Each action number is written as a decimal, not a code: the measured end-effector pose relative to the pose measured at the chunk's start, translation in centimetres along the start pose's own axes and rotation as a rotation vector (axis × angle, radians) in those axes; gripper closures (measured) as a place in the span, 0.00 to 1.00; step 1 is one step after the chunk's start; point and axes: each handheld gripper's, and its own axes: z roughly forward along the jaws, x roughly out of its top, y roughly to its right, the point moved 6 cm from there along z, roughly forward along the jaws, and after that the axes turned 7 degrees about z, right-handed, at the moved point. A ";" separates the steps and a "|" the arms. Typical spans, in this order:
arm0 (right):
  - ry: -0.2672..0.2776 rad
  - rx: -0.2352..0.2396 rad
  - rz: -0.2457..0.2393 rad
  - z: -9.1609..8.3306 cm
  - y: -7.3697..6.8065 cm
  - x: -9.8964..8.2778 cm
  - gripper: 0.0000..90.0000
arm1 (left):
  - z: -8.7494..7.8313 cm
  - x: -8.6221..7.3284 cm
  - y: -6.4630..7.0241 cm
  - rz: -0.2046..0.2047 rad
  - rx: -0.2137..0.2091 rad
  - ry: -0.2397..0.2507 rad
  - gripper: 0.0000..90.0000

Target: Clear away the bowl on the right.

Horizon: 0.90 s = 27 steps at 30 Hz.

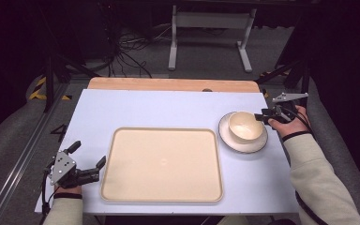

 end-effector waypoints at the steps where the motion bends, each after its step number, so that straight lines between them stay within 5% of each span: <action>1: -0.011 -0.002 0.010 0.2 0.1 -0.2 0.63 | 0.0 0.0 0.0 0.001 0.000 -0.001 0.00; 13: -0.093 0.014 0.113 1.9 1.1 -1.4 0.62 | 0.1 0.0 0.0 0.000 -0.005 -0.007 0.00; 27: -0.233 0.016 0.218 3.8 1.0 -1.6 0.74 | 0.1 0.0 0.1 0.001 -0.001 -0.008 0.00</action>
